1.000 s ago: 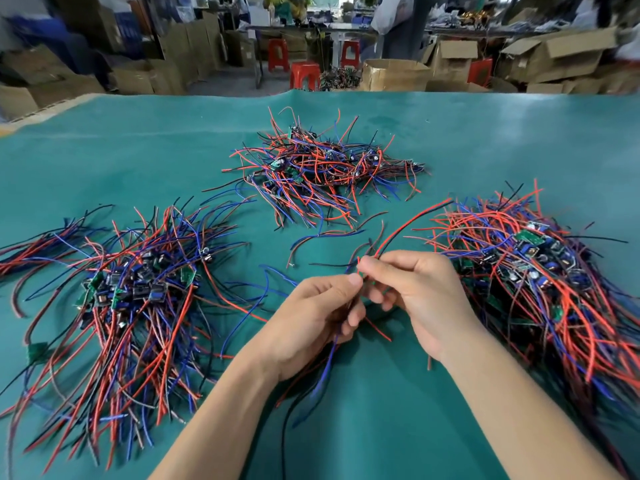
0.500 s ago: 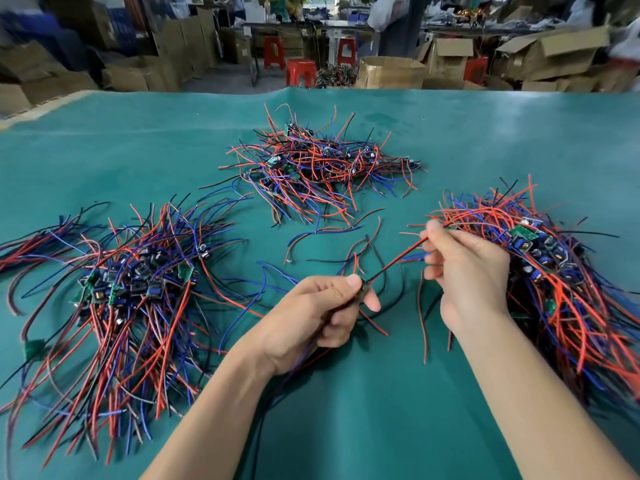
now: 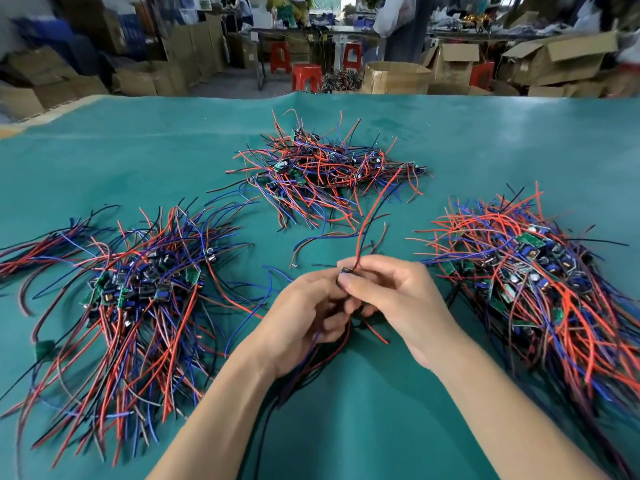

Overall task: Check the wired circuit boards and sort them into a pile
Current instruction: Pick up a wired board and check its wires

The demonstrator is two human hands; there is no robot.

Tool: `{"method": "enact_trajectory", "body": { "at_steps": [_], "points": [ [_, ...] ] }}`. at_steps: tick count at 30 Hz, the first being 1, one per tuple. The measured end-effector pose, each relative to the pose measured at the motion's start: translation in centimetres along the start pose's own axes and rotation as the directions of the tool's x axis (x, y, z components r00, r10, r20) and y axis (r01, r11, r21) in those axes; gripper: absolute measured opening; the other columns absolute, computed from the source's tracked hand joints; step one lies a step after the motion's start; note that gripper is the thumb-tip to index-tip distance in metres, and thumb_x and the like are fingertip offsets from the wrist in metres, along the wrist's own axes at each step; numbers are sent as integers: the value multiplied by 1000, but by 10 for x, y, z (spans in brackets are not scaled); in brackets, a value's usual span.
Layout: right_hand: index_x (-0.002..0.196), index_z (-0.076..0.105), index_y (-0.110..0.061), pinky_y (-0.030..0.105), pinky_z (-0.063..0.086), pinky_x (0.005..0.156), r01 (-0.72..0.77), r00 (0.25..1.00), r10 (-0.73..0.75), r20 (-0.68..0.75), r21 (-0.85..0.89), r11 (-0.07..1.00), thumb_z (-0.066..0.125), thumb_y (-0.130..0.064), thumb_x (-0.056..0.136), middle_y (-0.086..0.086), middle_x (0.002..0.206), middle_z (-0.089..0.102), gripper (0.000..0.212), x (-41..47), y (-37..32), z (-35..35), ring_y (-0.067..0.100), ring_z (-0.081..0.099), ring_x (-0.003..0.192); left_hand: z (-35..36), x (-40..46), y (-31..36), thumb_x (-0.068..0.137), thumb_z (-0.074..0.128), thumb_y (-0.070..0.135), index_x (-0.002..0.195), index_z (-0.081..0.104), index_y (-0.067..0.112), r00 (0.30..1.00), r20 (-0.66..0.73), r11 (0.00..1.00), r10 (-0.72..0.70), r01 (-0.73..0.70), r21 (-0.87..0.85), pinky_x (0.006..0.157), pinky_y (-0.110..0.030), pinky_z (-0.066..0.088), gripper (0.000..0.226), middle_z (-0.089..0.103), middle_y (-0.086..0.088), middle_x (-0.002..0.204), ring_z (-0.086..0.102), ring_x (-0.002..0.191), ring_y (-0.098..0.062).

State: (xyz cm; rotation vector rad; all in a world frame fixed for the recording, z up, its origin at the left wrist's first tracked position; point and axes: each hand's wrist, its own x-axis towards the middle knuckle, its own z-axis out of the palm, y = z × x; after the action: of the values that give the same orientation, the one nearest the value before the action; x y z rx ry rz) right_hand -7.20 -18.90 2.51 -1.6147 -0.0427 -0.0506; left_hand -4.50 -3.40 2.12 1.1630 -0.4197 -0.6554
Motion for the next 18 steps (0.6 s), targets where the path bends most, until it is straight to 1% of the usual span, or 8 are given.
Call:
{"method": "enact_trajectory", "body": {
  "at_steps": [3, 5, 7, 9, 11, 13, 16, 18],
  "points": [
    [94, 80, -19, 28, 50, 64, 38, 998, -34, -57, 68, 997, 80, -24, 77, 10, 69, 70, 18, 1, -2, -7, 21, 62, 54, 1, 0, -1, 92, 46, 9, 93, 58, 3, 1000, 17, 999, 1, -1, 33, 44, -21, 21, 13, 56, -6, 76, 33, 50, -12],
    [94, 79, -15, 35, 53, 74, 66, 996, -64, -63, 39, 997, 81, -21, 78, 12, 69, 70, 17, 1, -5, -11, 21, 62, 57, 1, 0, -4, 104, 44, 13, 88, 58, 3, 1000, -8, 993, 23, -22, 112, 45, -20, 26, 24, 60, -3, 74, 37, 50, -11],
    [91, 80, -14, 33, 53, 81, 74, 994, -73, -76, 7, 997, 84, -15, 79, 6, 76, 74, 13, 1, -6, -14, 15, 66, 69, 1, 0, -6, 105, 44, 18, 84, 60, 1, 999, -40, 987, 36, -29, 161, 45, -19, 30, 32, 60, -4, 68, 38, 48, -11],
    [90, 80, -11, 24, 53, 73, 76, 994, -71, -82, 53, 996, 83, -8, 79, 2, 77, 74, 12, 1, -8, -16, 12, 64, 69, 1, 0, -6, 104, 47, 22, 87, 65, 1, 997, -59, 983, 51, -40, 177, 44, -19, 30, 33, 56, -9, 63, 37, 45, -12],
    [92, 77, -5, 22, 52, 67, 82, 993, -72, -90, 122, 989, 81, -13, 75, 6, 71, 70, 19, 0, -10, -16, 16, 60, 62, 2, 0, -5, 104, 48, 22, 96, 68, 1, 997, -51, 981, 58, -47, 189, 43, -19, 31, 30, 55, -8, 61, 38, 43, -12],
    [91, 76, -4, 21, 50, 65, 74, 990, -49, -130, 193, 978, 80, -18, 69, 6, 74, 71, 27, 0, -13, -16, 15, 60, 62, 2, 0, -5, 104, 48, 21, 99, 69, 2, 999, -22, 983, 48, -43, 181, 43, -19, 34, 28, 56, -6, 60, 41, 42, -12],
    [91, 75, -6, 16, 49, 63, 30, 979, 31, -203, 290, 957, 76, -15, 72, 0, 79, 74, 21, 3, -15, -21, 6, 65, 70, 3, -1, -3, 101, 51, 20, 95, 69, 4, 1000, 22, 991, 5, -8, 136, 46, -20, 41, 25, 60, -8, 61, 50, 44, -14],
    [90, 74, -5, 14, 49, 62, 19, 963, 82, -258, 367, 930, 75, -11, 76, -2, 76, 72, 16, 7, -17, -28, 5, 62, 68, 5, -1, -2, 97, 50, 21, 92, 69, 6, 999, 43, 990, -18, 12, 138, 48, -21, 44, 25, 63, -9, 64, 55, 46, -15]
  ]
}}
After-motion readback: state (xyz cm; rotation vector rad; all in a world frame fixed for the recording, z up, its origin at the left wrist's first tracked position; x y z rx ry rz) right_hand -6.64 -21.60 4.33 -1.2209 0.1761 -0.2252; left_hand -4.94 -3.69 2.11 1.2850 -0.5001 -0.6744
